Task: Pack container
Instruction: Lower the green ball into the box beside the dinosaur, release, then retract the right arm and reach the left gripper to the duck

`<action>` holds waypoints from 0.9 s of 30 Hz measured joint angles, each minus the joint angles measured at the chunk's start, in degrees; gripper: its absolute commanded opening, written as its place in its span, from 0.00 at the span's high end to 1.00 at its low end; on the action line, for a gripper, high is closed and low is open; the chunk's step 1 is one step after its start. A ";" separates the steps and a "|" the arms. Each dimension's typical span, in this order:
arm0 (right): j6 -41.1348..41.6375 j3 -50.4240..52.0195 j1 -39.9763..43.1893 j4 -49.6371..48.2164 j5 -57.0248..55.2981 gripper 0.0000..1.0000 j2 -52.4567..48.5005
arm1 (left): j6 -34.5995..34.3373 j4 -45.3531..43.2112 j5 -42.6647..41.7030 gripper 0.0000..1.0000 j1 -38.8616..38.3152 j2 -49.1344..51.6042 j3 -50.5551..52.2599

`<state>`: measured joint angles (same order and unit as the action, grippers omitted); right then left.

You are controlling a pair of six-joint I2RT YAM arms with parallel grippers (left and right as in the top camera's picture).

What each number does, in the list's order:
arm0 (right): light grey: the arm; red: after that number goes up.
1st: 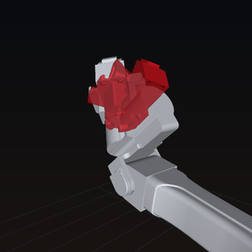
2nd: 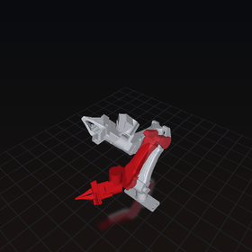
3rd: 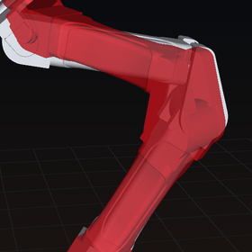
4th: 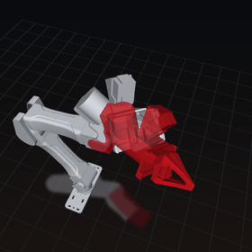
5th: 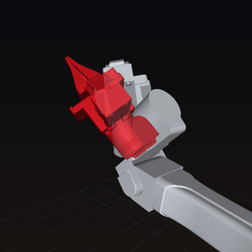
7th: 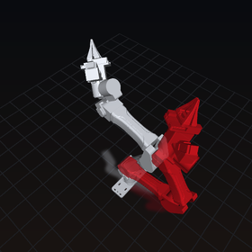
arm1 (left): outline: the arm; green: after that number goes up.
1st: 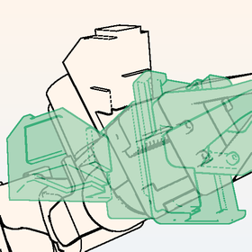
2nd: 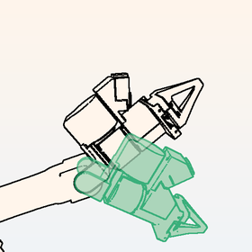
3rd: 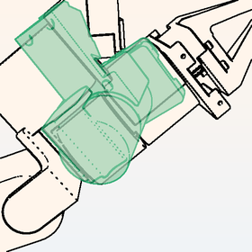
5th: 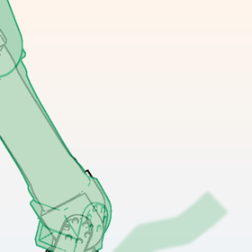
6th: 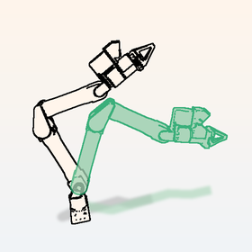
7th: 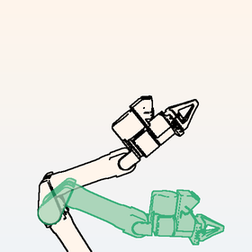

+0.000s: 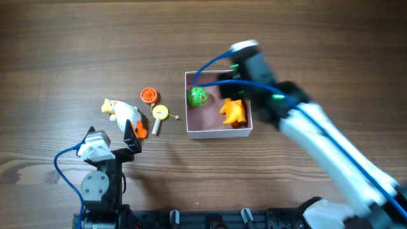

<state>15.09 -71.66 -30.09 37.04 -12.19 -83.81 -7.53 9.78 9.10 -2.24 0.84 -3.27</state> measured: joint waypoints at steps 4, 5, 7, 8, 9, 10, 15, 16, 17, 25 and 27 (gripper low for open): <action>1.57 -0.02 10.08 5.44 -0.98 0.00 6.27 | 0.00 0.00 0.00 0.00 0.00 0.00 0.00; 1.62 -0.02 13.25 6.40 -1.25 0.00 6.93 | 0.00 0.00 0.00 0.00 0.00 0.00 0.00; 1.73 -0.02 17.75 7.67 -1.84 0.00 6.97 | 0.00 0.00 0.00 0.00 0.00 0.00 0.00; 1.75 -0.02 19.74 8.81 -1.86 0.00 6.78 | 0.00 0.00 -0.02 0.00 0.00 0.00 0.00; 1.75 -0.02 21.38 9.70 -1.90 0.00 6.64 | 0.00 0.00 -0.02 0.00 0.00 0.00 0.00; 1.77 -0.02 22.84 10.16 -1.99 0.00 6.47 | 0.00 0.00 0.00 0.00 0.00 0.00 0.00; 1.79 -0.02 25.05 10.32 -2.05 0.00 5.25 | 0.00 0.00 0.00 0.00 0.00 0.00 0.00; 1.79 -0.02 25.05 10.32 -2.03 0.00 5.03 | 0.00 0.00 0.00 0.00 0.00 0.00 0.00; 1.79 -0.02 25.03 10.32 -2.03 0.00 4.94 | 0.00 0.00 0.00 0.00 0.00 0.00 0.00; 1.79 -0.02 25.05 10.32 -2.03 0.00 4.94 | 0.00 0.00 0.00 0.00 0.00 0.00 0.00; 1.79 -0.02 25.05 10.32 -2.03 0.00 4.94 | -0.04 -0.22 -0.15 0.00 0.00 0.00 0.00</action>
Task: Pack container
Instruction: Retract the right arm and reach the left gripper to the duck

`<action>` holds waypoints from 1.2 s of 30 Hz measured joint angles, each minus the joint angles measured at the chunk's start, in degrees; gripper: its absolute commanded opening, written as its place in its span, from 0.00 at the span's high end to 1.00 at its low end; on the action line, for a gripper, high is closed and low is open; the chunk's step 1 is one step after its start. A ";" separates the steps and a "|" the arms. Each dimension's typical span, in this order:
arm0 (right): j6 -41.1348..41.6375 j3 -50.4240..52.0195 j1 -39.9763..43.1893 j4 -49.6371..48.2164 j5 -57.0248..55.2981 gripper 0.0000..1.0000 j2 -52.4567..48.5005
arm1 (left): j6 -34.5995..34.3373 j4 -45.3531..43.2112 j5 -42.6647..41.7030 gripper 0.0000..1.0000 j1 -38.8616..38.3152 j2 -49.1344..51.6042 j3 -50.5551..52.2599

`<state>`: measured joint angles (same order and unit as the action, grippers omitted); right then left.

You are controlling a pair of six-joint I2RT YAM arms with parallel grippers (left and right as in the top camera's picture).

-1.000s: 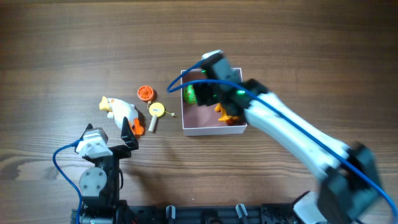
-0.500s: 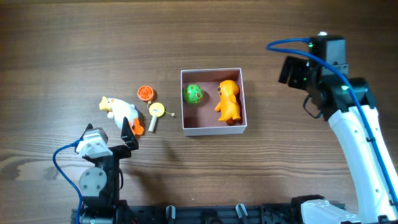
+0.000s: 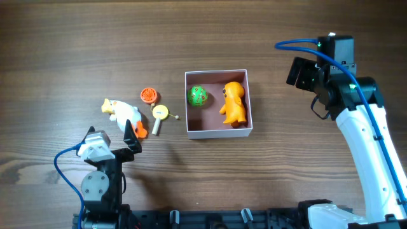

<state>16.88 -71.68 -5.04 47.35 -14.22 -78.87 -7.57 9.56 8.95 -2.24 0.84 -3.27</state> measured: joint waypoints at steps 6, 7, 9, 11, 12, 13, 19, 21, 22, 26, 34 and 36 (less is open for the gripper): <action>0.00 0.00 0.00 0.00 0.00 0.00 0.00 | -6.25 -1.55 -11.56 0.00 0.00 0.00 0.13; 0.00 0.00 0.00 0.00 0.00 0.00 0.00 | -6.99 -2.40 -14.36 0.00 0.02 0.00 0.13; 0.00 0.00 0.00 0.00 0.00 0.00 0.00 | -8.09 -3.08 -19.74 0.01 0.00 0.00 0.11; 0.00 0.00 0.00 0.00 0.00 0.00 0.00 | -8.92 0.92 -23.67 0.01 0.00 0.00 -0.85; 0.00 0.00 0.00 0.02 0.00 0.00 0.00 | -9.35 4.09 -24.57 0.00 0.00 0.00 -2.08; 0.00 0.00 0.00 0.02 0.00 0.00 0.00 | -9.64 9.05 -24.76 0.01 0.02 0.11 -4.76; 0.00 0.02 0.00 0.04 0.00 0.00 0.00 | -9.64 32.59 -15.39 0.00 0.00 10.82 -32.15; 0.00 0.02 0.00 0.04 0.00 0.00 0.00 | -9.62 38.97 -12.13 0.00 0.00 18.29 -40.50; 0.00 0.02 0.00 0.04 0.00 0.00 0.00 | -9.55 43.43 -11.39 0.00 0.00 22.80 -44.50; 0.00 0.02 0.00 0.15 0.00 0.00 -0.02 | -9.51 53.55 -12.33 0.00 0.00 42.34 -54.82; 0.00 0.02 0.00 0.17 0.00 0.00 -0.04 | -9.51 59.21 -20.20 0.00 0.00 59.89 -55.87; 0.00 0.02 0.00 0.17 0.00 0.00 -0.04 | -9.51 60.06 -21.05 0.00 0.00 61.46 -55.87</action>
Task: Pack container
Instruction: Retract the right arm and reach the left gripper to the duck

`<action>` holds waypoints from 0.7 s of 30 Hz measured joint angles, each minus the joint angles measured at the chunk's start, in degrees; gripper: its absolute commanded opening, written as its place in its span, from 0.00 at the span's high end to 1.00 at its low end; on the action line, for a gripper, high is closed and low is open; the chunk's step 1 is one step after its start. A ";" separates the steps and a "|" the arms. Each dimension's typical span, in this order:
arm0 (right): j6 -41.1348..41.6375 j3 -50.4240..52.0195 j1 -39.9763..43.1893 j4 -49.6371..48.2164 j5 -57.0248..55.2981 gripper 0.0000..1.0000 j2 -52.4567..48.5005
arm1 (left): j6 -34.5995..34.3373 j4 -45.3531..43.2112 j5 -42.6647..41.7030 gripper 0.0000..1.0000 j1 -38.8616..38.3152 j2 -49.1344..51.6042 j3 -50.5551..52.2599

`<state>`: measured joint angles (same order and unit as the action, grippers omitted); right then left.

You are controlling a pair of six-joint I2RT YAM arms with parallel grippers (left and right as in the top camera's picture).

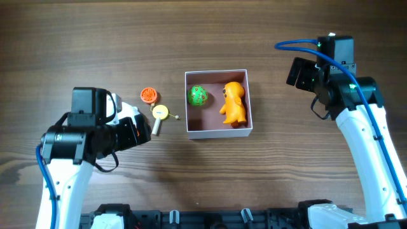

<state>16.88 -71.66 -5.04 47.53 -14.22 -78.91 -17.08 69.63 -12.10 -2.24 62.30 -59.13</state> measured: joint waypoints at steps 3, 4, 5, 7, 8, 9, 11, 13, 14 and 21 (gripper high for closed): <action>0.00 0.00 0.00 0.00 0.00 0.00 0.00 | 0.00 0.81 -0.57 0.00 0.00 0.26 0.02; 0.00 0.00 0.00 0.00 0.00 0.00 0.00 | 0.00 0.98 -0.74 0.00 0.00 0.22 0.00; 0.00 0.00 0.00 0.00 0.00 0.00 0.00 | 0.00 1.09 -0.90 0.00 0.00 0.15 0.00; 0.00 0.00 0.00 0.00 0.00 0.00 0.00 | 0.00 1.70 -0.90 0.00 0.00 -0.42 0.00; 0.00 0.00 0.00 0.00 0.00 0.00 0.00 | -0.04 2.01 -0.74 0.00 0.00 -0.83 0.00; 0.00 0.00 0.00 0.02 0.00 0.00 0.00 | -0.35 2.14 -0.17 0.00 0.00 -1.11 0.00; 0.00 0.00 0.00 0.02 0.00 0.00 0.00 | -1.62 2.08 2.27 0.00 0.00 -1.36 0.02; 0.00 0.00 0.00 0.02 0.00 0.00 0.00 | -3.15 0.87 5.14 0.00 0.00 -1.36 0.00; 0.00 0.00 0.00 0.00 0.00 0.00 0.00 | -3.65 0.07 6.21 0.00 0.00 -1.36 0.00; 0.00 0.00 0.00 0.02 0.00 0.00 0.00 | -9.27 -9.55 11.69 0.00 0.00 3.37 0.00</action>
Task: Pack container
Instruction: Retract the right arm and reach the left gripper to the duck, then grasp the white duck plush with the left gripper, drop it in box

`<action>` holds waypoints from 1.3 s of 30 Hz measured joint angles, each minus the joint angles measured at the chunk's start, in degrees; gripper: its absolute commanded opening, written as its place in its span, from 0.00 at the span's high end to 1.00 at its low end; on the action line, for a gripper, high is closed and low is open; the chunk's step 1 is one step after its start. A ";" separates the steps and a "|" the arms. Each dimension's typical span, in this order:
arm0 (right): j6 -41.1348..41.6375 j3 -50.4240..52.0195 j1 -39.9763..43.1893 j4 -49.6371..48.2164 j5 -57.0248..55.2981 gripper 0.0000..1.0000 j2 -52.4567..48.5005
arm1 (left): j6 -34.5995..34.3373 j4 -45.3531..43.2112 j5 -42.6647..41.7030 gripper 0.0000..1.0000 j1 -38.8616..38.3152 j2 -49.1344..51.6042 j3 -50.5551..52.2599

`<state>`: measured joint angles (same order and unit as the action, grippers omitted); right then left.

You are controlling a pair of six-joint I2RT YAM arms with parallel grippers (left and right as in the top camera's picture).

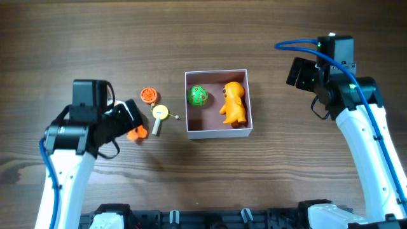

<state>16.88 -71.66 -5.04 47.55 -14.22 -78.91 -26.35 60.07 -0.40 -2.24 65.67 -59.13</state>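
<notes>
A white box (pixel 216 132) sits mid-table and holds a green ball (pixel 198 95) and an orange figure (pixel 233 103). To its left lie a small orange disc (pixel 148 95) and a yellow lollipop-shaped toy (pixel 159 114). My left gripper (pixel 130 117) is right over the spot of the duck toy. Only an orange bit (pixel 135 133) of the duck shows below the gripper, so I cannot tell whether the fingers are shut on it. My right gripper (pixel 294 72) hangs far right of the box, its jaw state unclear.
The wooden table (pixel 191 38) carries nothing else. My right arm (pixel 362 133) runs down the right side, and my left arm (pixel 63 172) occupies the front left corner.
My left gripper has shifted slightly and now covers the duck's white body, leaving only an orange part showing. The right arm, the box and the other toys have not moved.
First my right gripper was over the box with the orange figure there and the left arm was folded at the front. Then the right arm stood withdrawn at the far right, the figure lying in the box. Later the left arm was out over the duck, where it stays.
</notes>
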 measured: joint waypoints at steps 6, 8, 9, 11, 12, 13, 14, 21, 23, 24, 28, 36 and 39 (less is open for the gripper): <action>0.00 0.00 0.00 -0.02 0.00 0.00 0.00 | -2.80 -7.19 4.52 0.00 0.00 12.00 0.00; 0.00 0.00 0.00 -0.02 0.00 0.00 0.00 | -3.15 -9.64 5.29 0.00 0.00 19.23 0.02; 0.00 0.00 0.00 0.00 0.00 0.00 0.00 | -3.15 -10.16 5.35 0.00 0.00 20.72 -0.04; 0.00 0.00 0.00 -0.04 0.00 0.00 -0.02 | -3.17 -10.80 5.44 0.00 0.00 25.64 -0.09; 0.00 0.00 0.00 -0.04 0.00 0.00 -0.02 | -3.15 -10.88 5.51 0.00 0.00 27.98 -0.09; 0.00 0.00 0.00 -0.04 0.00 0.00 -0.02 | -3.15 -10.97 5.51 0.03 0.00 30.08 -0.09; 0.00 0.00 0.00 -0.04 0.00 0.00 -0.02 | -3.15 -11.08 5.51 0.12 0.00 31.74 -0.09; 0.00 0.00 0.00 -0.04 0.00 0.00 -0.02 | -3.54 -10.54 5.95 0.96 0.02 34.51 -0.33; 0.00 0.00 0.00 -0.07 0.00 0.00 -0.02 | -3.56 -7.45 5.95 0.96 0.00 34.18 -1.66; 0.00 0.00 0.00 -0.02 0.00 0.00 -0.02 | -3.56 -4.70 5.95 0.96 0.00 33.77 -3.13; 0.00 0.00 0.00 -0.02 0.00 0.00 -0.02 | -3.56 2.45 5.97 0.96 -0.22 26.75 -11.74; 0.00 0.00 0.00 -0.02 0.00 0.00 -0.02 | -5.73 2.78 1.75 0.96 -15.61 3.34 -18.40; 0.00 0.00 0.00 -0.02 0.00 0.00 -0.02 | -7.08 -1.14 1.07 0.96 -24.83 1.70 -18.43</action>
<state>16.88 -71.66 -5.04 47.53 -14.22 -78.94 -33.43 58.94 0.67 -27.07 67.37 -77.56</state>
